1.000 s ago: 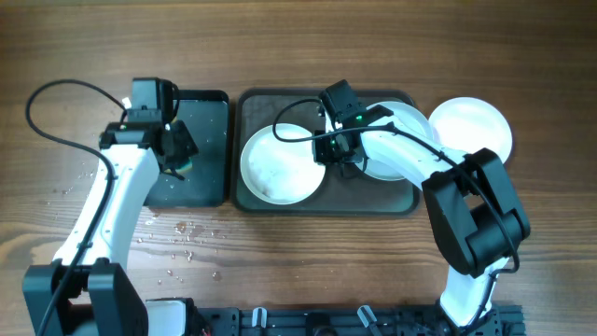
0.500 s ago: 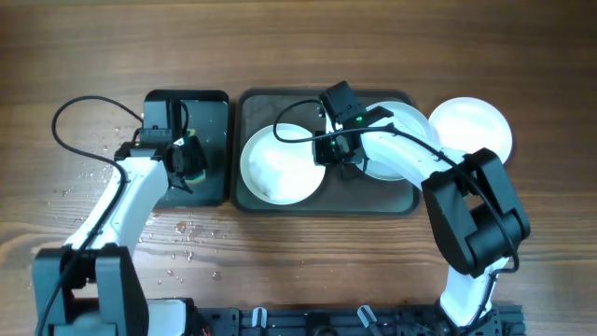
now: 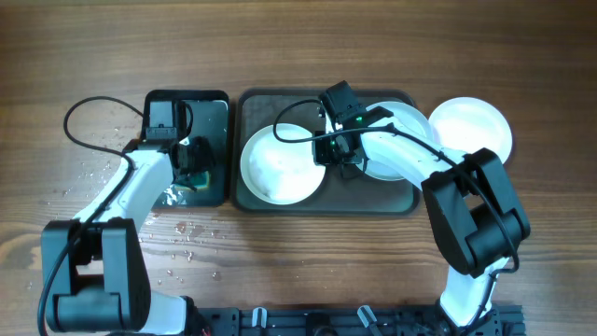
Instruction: Clean dirty plates on tray and stack at the side
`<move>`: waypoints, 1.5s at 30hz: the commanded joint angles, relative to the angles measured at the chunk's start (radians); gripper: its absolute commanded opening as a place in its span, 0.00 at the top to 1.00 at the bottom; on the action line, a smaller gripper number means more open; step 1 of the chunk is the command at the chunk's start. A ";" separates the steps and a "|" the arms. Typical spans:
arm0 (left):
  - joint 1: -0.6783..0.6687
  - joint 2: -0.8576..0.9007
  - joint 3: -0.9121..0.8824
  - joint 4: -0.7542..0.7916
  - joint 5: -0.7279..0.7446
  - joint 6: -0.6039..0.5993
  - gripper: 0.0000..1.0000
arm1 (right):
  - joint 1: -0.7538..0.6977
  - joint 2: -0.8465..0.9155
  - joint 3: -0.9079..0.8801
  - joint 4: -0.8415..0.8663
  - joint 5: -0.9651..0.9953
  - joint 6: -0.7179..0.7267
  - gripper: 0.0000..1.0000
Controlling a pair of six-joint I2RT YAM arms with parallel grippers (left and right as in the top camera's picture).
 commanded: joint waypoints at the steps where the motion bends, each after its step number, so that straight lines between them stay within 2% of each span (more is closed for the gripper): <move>1: 0.005 0.047 -0.005 -0.005 0.001 -0.002 0.39 | 0.008 0.020 -0.024 -0.003 0.006 0.011 0.89; 2: 0.005 0.060 -0.005 -0.005 0.001 -0.002 0.51 | 0.008 0.020 -0.024 -0.002 0.006 0.011 0.89; 4: 0.005 0.066 -0.005 0.000 0.001 -0.002 0.63 | 0.008 0.020 -0.024 -0.002 0.006 0.011 0.89; 5: 0.005 0.066 -0.005 0.000 0.001 -0.002 0.72 | 0.008 0.020 -0.024 -0.002 0.006 0.011 0.89; 6: 0.005 0.066 -0.005 0.000 0.001 -0.002 0.87 | 0.008 0.020 -0.024 -0.002 0.006 0.011 0.89; 7: 0.005 0.066 -0.005 0.000 0.001 -0.002 0.96 | 0.008 0.020 -0.024 -0.002 0.006 0.010 0.89; 11: 0.005 0.013 0.015 -0.015 0.001 -0.001 0.96 | 0.008 0.020 -0.024 -0.002 0.006 0.011 0.89; 19: 0.005 -0.265 0.026 -0.017 -0.056 0.008 0.96 | 0.008 0.020 -0.024 0.001 0.006 0.011 0.90; 22: 0.005 -0.320 0.026 0.014 -0.082 0.064 0.96 | 0.008 0.020 -0.024 0.001 0.006 0.011 0.90; 45: 0.005 -0.322 0.024 0.015 -0.078 0.067 0.96 | 0.008 0.020 -0.024 0.005 0.005 0.011 0.90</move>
